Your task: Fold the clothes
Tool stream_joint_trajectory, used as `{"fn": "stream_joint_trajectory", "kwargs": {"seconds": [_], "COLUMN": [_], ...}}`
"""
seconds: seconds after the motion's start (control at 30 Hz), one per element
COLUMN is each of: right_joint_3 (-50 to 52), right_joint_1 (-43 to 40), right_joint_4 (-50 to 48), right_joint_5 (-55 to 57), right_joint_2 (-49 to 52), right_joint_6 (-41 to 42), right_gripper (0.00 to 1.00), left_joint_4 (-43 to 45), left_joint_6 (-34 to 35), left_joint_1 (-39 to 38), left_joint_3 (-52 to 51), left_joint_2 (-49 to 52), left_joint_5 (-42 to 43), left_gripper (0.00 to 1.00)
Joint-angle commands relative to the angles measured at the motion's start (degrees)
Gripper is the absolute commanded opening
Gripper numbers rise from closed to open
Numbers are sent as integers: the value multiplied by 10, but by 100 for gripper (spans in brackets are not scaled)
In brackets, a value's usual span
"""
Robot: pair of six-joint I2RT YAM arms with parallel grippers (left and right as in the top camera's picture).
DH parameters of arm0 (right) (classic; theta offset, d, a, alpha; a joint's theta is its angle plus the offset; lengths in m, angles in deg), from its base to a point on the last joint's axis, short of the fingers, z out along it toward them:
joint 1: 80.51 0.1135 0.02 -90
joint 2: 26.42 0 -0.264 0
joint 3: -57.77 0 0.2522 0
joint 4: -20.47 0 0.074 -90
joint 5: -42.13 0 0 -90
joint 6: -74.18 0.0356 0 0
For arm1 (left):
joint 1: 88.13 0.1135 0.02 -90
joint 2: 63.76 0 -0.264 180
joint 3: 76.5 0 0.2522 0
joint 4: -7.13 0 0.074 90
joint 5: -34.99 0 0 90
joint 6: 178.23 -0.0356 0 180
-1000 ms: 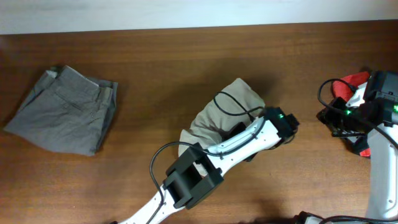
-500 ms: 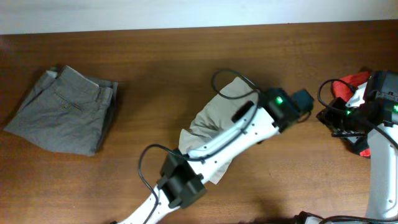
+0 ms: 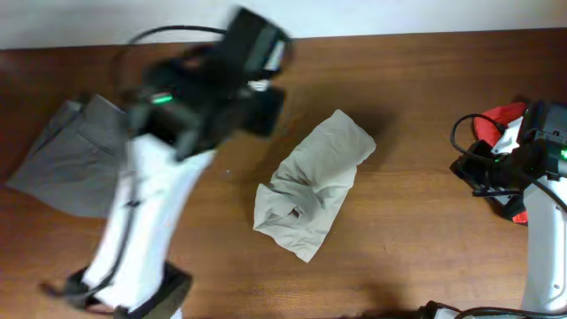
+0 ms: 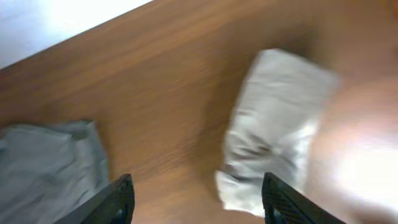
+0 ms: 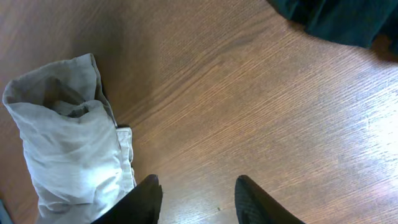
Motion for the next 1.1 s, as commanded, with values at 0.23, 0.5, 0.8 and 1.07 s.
{"fn": "stream_joint_trajectory", "kwargs": {"seconds": [0.23, 0.5, 0.8, 1.07], "right_joint_3": [-3, -3, -3, -3], "right_joint_1": [-2, -2, -2, 16], "right_joint_4": [9, 16, 18, -20], "right_joint_5": [-3, -3, -3, -189], "right_joint_2": [1, 1, 1, 1], "right_joint_6": [-6, -6, -6, -157], "right_gripper": [44, 44, 44, 43], "left_joint_4": [118, 289, 370, 386], "left_joint_6": [-179, -189, -193, -184], "left_joint_1": [87, 85, 54, 54], "left_joint_3": [-298, -569, -774, -753], "left_joint_2": [11, 11, 11, 9], "left_joint_5": [338, 345, 378, 378], "left_gripper": [45, 26, 24, 24]}}
